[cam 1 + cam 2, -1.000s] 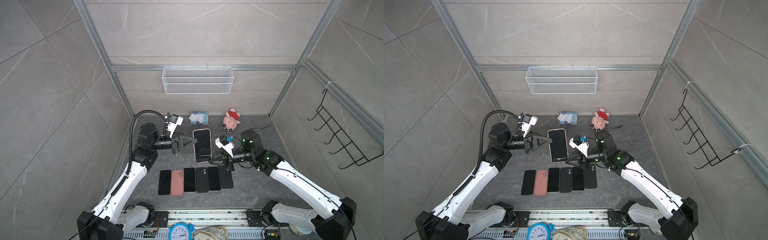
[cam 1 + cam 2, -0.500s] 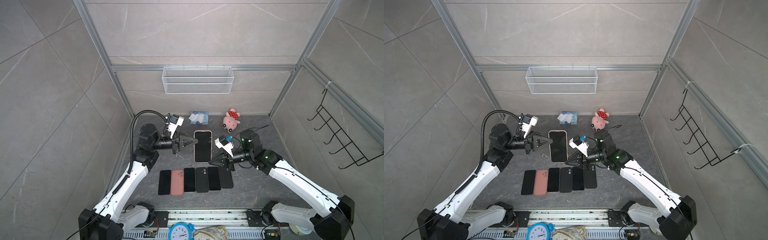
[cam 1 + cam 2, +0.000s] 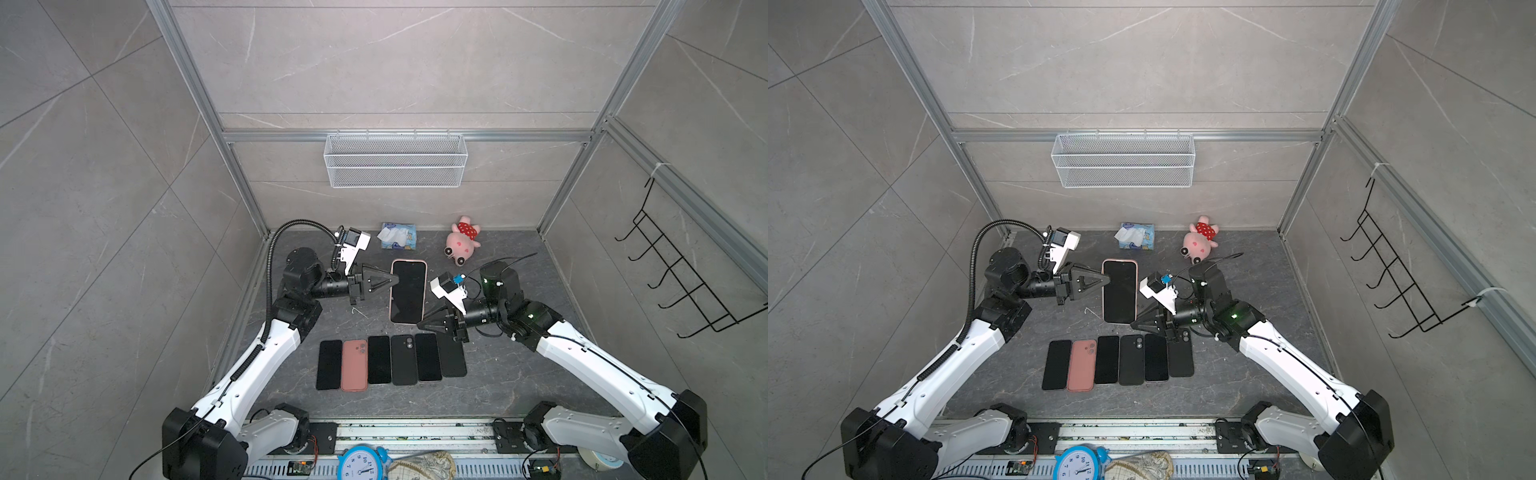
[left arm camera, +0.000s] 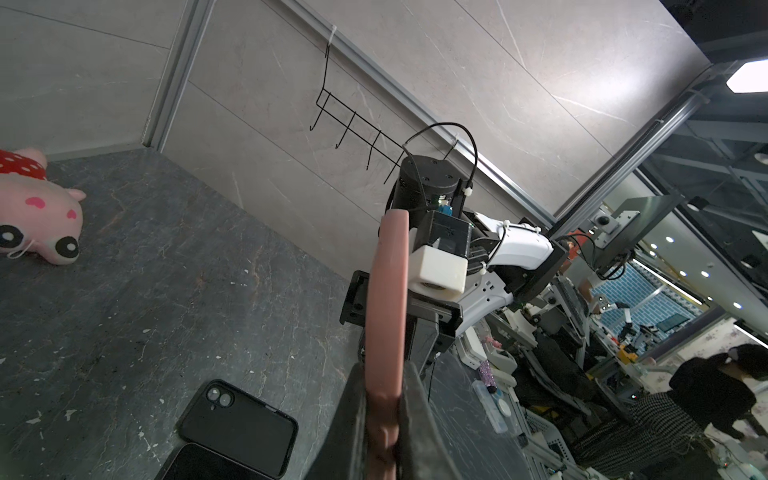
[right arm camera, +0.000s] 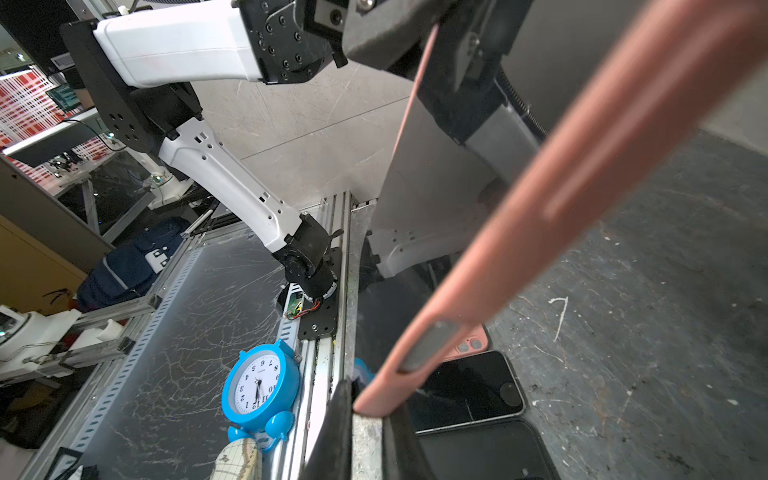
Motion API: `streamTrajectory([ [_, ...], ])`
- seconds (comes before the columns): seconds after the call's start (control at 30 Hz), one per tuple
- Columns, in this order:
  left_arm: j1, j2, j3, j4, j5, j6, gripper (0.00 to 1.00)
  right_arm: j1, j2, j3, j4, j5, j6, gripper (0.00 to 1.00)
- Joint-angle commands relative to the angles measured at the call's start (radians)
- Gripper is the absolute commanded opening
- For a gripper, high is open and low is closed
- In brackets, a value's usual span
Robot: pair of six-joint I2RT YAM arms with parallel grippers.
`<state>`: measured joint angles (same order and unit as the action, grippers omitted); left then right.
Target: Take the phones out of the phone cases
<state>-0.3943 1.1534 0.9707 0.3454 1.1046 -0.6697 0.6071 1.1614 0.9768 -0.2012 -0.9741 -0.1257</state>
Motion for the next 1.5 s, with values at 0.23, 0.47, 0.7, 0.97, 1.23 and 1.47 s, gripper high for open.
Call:
streamTrajectory([
  [0.23, -0.068, 0.088, -0.052, 0.118, -0.152, -0.226, 0.00, 0.005, -0.044, -0.037, 0.330, 0.052, -0.077, 0.00],
  [0.47, -0.099, 0.153, -0.087, 0.244, -0.188, -0.346, 0.00, 0.005, -0.033, -0.091, 0.447, 0.125, -0.040, 0.00],
  [0.7, -0.107, 0.159, -0.120, 0.316, -0.221, -0.399, 0.00, 0.004, -0.044, -0.165, 0.535, 0.221, 0.039, 0.00],
  [0.97, -0.091, 0.091, -0.172, 0.430, -0.358, -0.514, 0.00, 0.005, -0.172, -0.331, 0.533, 0.366, 0.254, 0.35],
  [1.23, -0.093, 0.067, -0.219, 0.547, -0.488, -0.640, 0.00, 0.004, -0.207, -0.389, 0.561, 0.473, 0.679, 0.53],
  [1.47, -0.095, 0.064, -0.252, 0.593, -0.525, -0.682, 0.00, 0.005, -0.141, -0.390, 0.696, 0.433, 0.869, 0.54],
])
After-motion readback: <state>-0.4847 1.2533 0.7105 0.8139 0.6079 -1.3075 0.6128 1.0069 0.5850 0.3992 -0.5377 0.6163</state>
